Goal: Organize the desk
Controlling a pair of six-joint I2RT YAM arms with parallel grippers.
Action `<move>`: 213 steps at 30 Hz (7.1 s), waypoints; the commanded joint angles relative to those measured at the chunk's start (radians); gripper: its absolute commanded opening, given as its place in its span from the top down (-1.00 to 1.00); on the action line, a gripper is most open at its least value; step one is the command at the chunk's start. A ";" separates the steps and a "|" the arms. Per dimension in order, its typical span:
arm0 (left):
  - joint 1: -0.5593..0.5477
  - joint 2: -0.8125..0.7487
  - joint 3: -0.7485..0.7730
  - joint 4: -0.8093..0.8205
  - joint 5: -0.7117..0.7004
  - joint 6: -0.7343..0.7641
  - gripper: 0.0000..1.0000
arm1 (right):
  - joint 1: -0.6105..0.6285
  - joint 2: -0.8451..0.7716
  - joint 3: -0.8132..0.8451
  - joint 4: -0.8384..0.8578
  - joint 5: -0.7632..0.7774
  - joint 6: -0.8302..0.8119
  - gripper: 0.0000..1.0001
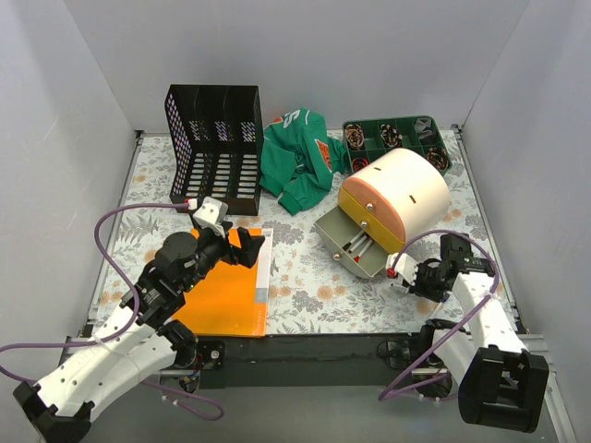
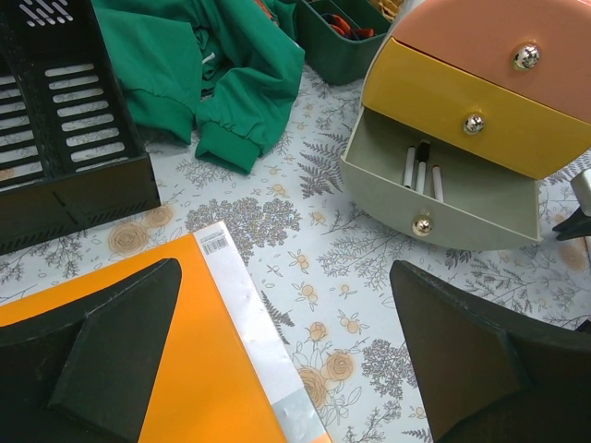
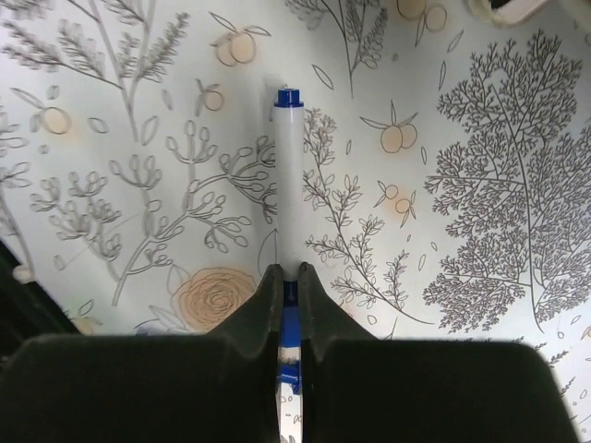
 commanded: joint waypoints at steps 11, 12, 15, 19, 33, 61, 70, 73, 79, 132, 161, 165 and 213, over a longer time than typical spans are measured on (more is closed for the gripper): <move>0.014 0.011 -0.011 0.015 0.000 0.018 -0.96 | 0.096 -0.034 0.222 -0.337 -0.211 -0.104 0.97; 0.014 0.013 -0.011 0.015 0.001 0.019 -0.97 | 0.125 -0.041 0.229 -0.345 -0.217 -0.101 0.97; 0.016 0.018 -0.011 0.017 0.001 0.021 -0.96 | 0.159 -0.042 0.263 -0.347 -0.249 -0.074 0.97; 0.019 0.022 -0.012 0.017 0.000 0.022 -0.96 | 0.220 -0.015 0.309 -0.308 -0.306 0.050 0.97; 0.031 0.033 -0.014 0.020 -0.010 0.027 -0.96 | 0.422 0.019 0.378 0.023 -0.222 0.589 0.97; 0.046 0.033 -0.012 0.021 0.009 0.030 -0.96 | 0.465 0.108 0.515 -0.047 -0.205 0.542 0.10; 0.046 -0.002 -0.009 0.021 0.049 0.024 -0.96 | 0.233 -0.111 0.377 -0.245 -0.136 0.403 0.28; 0.046 -0.012 -0.009 0.024 0.073 0.019 -0.97 | 0.149 -0.137 0.318 -0.241 -0.107 0.399 0.34; 0.046 -0.031 -0.009 0.028 0.107 0.013 -0.96 | -0.173 -0.143 0.314 -0.199 -0.157 0.339 0.40; 0.077 -0.010 -0.020 0.047 0.168 0.022 -0.97 | -0.327 0.208 0.076 -0.267 0.128 -0.830 -0.29; 0.091 0.031 -0.024 0.049 0.162 0.021 -0.96 | -0.155 0.182 0.139 -0.202 -0.040 -0.491 0.97; 0.092 0.033 -0.026 0.047 0.141 0.024 -0.96 | -0.097 0.115 0.174 -0.267 -0.090 -0.376 0.97; 0.077 0.349 -0.044 0.175 0.398 -0.497 -0.94 | 0.624 0.038 0.374 0.397 0.236 0.870 0.97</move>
